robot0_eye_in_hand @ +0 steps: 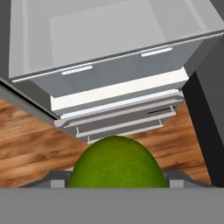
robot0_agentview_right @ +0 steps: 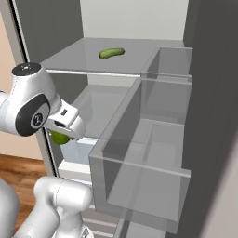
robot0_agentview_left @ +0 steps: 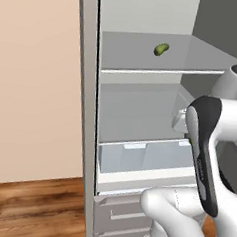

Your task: Place the cold items (cucumber and lime) from the fridge in one tupperware on the dining counter. Place the warm items (hot dog and kebab skewer) in the stove area in another tupperware.

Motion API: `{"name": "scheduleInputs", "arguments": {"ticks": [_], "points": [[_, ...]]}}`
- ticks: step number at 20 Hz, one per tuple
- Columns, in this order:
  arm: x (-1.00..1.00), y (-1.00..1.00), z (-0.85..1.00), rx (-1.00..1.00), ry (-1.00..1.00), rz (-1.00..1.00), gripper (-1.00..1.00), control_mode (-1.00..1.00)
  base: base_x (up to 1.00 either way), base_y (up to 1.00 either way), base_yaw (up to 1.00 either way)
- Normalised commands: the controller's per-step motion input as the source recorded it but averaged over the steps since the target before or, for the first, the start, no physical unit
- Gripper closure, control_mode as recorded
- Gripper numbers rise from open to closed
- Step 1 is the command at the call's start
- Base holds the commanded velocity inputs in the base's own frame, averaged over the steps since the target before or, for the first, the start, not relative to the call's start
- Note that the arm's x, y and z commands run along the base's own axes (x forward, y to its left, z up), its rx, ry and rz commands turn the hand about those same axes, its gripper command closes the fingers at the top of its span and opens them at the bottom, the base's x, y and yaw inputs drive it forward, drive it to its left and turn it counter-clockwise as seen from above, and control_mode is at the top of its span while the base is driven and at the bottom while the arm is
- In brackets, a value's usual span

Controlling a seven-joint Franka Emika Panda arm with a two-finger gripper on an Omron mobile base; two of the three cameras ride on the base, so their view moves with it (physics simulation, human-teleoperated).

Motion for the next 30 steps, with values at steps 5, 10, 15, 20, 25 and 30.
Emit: {"name": "scheduleInputs", "arguments": {"ticks": [5,10,15,20,25,30], "points": [[-0.18,0.01,0.00,0.00,-0.05,-0.02,1.00,-1.00,0.00,0.00,0.00],[0.00,0.00,0.00,0.00,0.00,0.00,1.00,1.00,-0.42,0.32,-0.27],[0.00,0.00,0.00,0.00,0.00,0.00,1.00,1.00,-0.25,0.80,-0.64],[0.00,0.00,0.00,0.00,0.00,0.00,1.00,1.00,-0.40,0.63,-0.90],[0.00,0.00,0.00,0.00,0.00,0.00,1.00,1.00,-0.31,0.50,-1.00],[0.00,0.00,0.00,0.00,0.00,0.00,1.00,1.00,-0.31,0.41,-1.00]]}}
